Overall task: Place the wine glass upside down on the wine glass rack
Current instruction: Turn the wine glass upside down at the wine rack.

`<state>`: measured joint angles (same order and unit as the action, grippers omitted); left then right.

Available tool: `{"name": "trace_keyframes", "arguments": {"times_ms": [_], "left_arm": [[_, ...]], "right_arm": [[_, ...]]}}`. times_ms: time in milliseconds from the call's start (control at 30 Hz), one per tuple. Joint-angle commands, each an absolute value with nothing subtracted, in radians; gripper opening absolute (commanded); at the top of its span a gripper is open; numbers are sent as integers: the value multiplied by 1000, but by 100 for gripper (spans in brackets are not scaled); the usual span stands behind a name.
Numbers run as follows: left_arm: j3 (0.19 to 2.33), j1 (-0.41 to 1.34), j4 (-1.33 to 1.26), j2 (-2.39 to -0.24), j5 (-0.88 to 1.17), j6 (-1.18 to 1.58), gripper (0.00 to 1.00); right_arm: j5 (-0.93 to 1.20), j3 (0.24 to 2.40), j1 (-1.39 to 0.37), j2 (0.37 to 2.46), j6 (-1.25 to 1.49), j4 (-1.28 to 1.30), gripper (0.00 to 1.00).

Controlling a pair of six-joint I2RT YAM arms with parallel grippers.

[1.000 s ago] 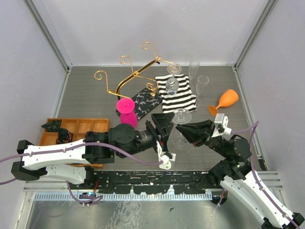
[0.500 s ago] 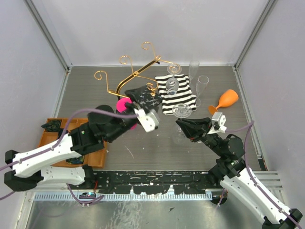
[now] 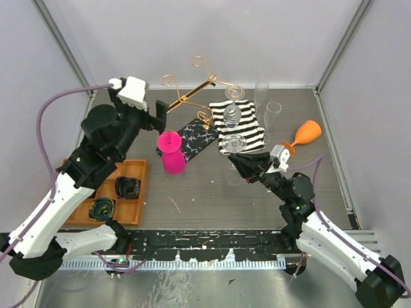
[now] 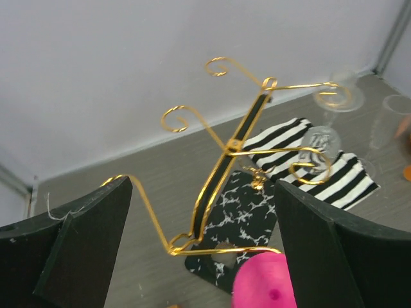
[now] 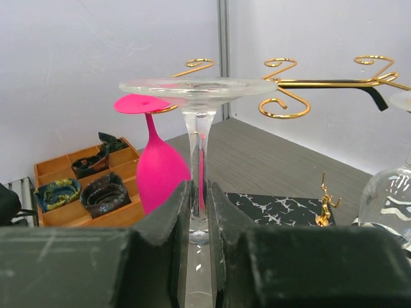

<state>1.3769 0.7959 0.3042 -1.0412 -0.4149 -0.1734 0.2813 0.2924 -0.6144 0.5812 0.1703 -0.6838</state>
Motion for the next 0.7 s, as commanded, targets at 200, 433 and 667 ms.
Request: {"name": "trace_keyframes", "arguments": {"times_ms": [200,433,667], "left_arm": [[1430,355,634,-1075,-93,261,98],[1368,221,607,-1036,25,291,98],[1341,206,574,-1060,17,286,98]], "right_arm": [[370,368,-617,874,127,-1053,1],[401,427,-616,1071,122,-1208,1],[401,500,-618,1256,141,-1387,1]]}}
